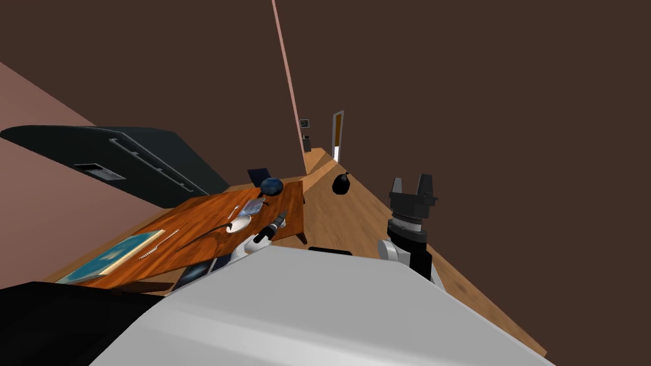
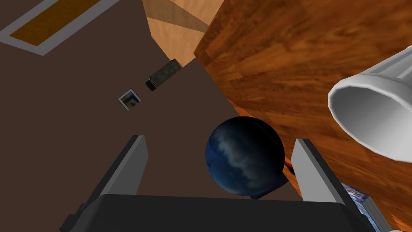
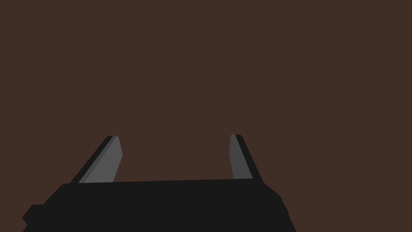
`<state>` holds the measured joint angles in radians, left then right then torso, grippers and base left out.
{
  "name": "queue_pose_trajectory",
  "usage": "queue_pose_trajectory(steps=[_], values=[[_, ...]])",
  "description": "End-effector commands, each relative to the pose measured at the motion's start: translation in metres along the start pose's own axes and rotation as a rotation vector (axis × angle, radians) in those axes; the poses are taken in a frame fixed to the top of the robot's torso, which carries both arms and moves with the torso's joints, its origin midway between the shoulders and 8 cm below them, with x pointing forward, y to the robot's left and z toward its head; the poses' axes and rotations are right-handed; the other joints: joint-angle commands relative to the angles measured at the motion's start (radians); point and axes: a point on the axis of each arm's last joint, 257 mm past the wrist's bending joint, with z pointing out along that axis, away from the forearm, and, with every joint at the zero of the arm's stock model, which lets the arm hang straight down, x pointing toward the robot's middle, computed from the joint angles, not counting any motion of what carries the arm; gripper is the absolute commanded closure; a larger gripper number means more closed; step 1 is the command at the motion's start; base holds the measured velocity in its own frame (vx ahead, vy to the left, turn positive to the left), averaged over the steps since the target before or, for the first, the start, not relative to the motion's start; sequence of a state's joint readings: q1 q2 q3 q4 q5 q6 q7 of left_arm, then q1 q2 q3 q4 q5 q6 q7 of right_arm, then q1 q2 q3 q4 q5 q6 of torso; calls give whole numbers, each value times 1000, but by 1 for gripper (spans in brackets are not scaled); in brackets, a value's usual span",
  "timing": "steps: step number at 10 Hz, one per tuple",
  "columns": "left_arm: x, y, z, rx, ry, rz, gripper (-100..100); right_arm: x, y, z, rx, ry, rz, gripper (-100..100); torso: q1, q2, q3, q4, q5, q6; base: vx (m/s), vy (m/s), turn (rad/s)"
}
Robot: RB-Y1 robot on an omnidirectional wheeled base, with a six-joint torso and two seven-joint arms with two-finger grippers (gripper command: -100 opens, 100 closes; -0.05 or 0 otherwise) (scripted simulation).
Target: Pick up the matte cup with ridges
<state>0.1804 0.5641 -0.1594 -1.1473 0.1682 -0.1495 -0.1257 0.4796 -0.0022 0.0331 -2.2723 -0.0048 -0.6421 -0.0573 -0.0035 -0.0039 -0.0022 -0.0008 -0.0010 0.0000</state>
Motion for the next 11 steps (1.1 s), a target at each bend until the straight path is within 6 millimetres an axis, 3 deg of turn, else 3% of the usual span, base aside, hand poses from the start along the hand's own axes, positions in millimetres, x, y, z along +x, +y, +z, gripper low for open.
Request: queue_pose_trajectory(steps=[1, 3, 5, 7, 8, 10, 11], values=[[1, 27, -5, -66, 2, -2, -100, 0, 0, 0, 0, 0, 0, 0, 0, 0, 0, 0, 0, 0, 54, -50, -22], [-16, 76, -12, -199, -6, -9, -100, 0, 0, 0, 0, 0, 0, 0, 1, 1, 1, 0, 0, 0, 54, -48, -88], [-24, 99, -18, -264, -12, -15, -100, 0, 0, 0, 0, 0, 0, 0, 1, 1, 0, 0, 0, 0, 53, -40, -48], [-25, 110, -21, -286, -14, -15, -100, 0, 0, 0, 0, 0, 0, 0, 2, 1, 1, 0, 0, 0, 30, -23, -14], [-33, 126, -27, -338, -21, -23, -100, 0, 0, 0, 0, 0, 0, 0, 2, 3, 2, 0, 0, -1, 34, -25, -82], [-34, 135, -30, -356, -23, -22, -100, 0, 0, 0, 0, 0, 0, 0, 2, 2, 1, 0, 0, 0, 25, -15, -11], [-42, 158, -40, -423, -33, -32, -100, 0, 0, 0, 0, 0, 0, 0, 3, 3, 2, 1, 1, 0, 32, -23, -68]])
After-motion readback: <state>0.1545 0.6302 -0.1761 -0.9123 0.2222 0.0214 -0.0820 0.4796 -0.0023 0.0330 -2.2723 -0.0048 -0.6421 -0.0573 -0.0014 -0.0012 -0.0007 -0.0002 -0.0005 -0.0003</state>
